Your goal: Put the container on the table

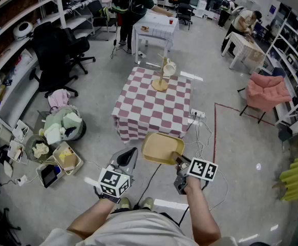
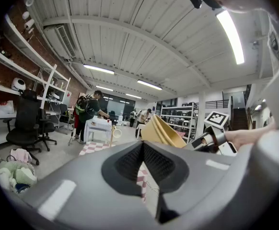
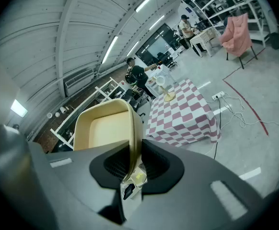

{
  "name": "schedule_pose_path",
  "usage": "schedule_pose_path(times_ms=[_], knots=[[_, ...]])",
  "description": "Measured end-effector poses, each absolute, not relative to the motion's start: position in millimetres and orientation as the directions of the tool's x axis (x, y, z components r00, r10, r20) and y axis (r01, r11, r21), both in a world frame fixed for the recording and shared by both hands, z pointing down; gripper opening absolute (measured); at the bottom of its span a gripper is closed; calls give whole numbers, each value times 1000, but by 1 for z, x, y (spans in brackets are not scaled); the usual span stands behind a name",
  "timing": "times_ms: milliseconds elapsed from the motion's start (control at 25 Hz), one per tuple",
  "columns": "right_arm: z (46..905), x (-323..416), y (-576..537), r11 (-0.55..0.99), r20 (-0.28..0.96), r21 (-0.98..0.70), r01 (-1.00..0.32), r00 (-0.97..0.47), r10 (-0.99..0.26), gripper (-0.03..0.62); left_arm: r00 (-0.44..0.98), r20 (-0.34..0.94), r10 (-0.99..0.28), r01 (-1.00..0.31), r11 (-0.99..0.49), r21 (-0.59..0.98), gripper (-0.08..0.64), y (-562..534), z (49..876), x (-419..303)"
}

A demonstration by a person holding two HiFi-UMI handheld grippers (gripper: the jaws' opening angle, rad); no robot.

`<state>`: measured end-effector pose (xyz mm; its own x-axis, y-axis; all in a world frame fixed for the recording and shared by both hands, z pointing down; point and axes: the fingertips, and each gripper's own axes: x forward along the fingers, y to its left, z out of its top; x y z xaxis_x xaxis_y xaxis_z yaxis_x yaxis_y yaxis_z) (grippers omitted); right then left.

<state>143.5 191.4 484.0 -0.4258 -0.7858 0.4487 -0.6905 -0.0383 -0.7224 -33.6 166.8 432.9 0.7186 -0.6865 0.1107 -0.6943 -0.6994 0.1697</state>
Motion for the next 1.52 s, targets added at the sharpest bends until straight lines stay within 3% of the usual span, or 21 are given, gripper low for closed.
schedule_pose_path(times_ms=[1520], knots=[[510,194,152,-30,431,-757,-652,-465,-773,58,638,149,-755,-769,-614,180,6,147,443,-5]])
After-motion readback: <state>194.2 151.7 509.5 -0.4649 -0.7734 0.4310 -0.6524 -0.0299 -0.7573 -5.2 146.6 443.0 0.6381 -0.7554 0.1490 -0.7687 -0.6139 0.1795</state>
